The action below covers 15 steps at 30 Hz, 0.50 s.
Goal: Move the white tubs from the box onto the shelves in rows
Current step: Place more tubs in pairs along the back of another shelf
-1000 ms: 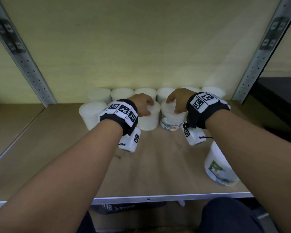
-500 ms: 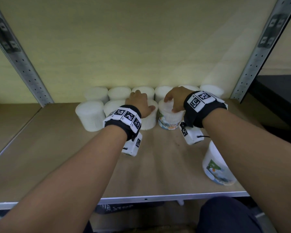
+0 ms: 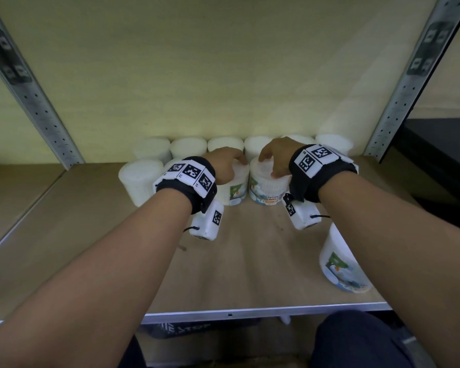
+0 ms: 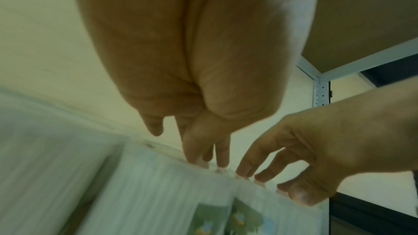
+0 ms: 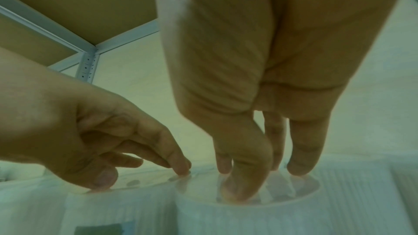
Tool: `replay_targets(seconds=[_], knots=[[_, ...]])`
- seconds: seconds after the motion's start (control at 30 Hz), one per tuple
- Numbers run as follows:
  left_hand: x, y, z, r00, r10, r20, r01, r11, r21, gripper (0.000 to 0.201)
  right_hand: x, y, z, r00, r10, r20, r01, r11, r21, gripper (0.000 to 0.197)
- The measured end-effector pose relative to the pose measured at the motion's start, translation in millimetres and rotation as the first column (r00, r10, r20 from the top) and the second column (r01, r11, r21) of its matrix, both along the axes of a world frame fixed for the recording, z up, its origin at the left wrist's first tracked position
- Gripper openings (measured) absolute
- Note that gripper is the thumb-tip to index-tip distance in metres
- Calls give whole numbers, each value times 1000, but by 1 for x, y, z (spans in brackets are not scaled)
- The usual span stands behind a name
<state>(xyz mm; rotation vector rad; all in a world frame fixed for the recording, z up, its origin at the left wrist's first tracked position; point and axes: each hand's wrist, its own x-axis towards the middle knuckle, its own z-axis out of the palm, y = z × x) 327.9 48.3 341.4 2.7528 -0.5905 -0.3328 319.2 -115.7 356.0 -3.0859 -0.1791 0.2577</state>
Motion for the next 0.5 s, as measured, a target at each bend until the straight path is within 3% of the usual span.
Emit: replay_targets(seconds=[0.07, 0.23, 0.33, 0.5], knots=[[-3, -2, -4, 1000, 16, 15, -16, 999, -46, 54, 0, 0, 0, 1000, 0, -5, 0, 1000, 1, 53], [2, -5, -19, 956, 180, 230, -178, 984, -31, 50, 0, 0, 2, 1000, 0, -26, 0, 1000, 14, 54], [4, -6, -22, 953, 204, 223, -225, 972, 71, 59, 1, 0, 3, 999, -3, -32, 3, 1000, 24, 55], [8, -5, -17, 966, 171, 192, -187, 980, 72, 59, 2, -1, 2, 1000, -7, -27, 8, 1000, 28, 55]])
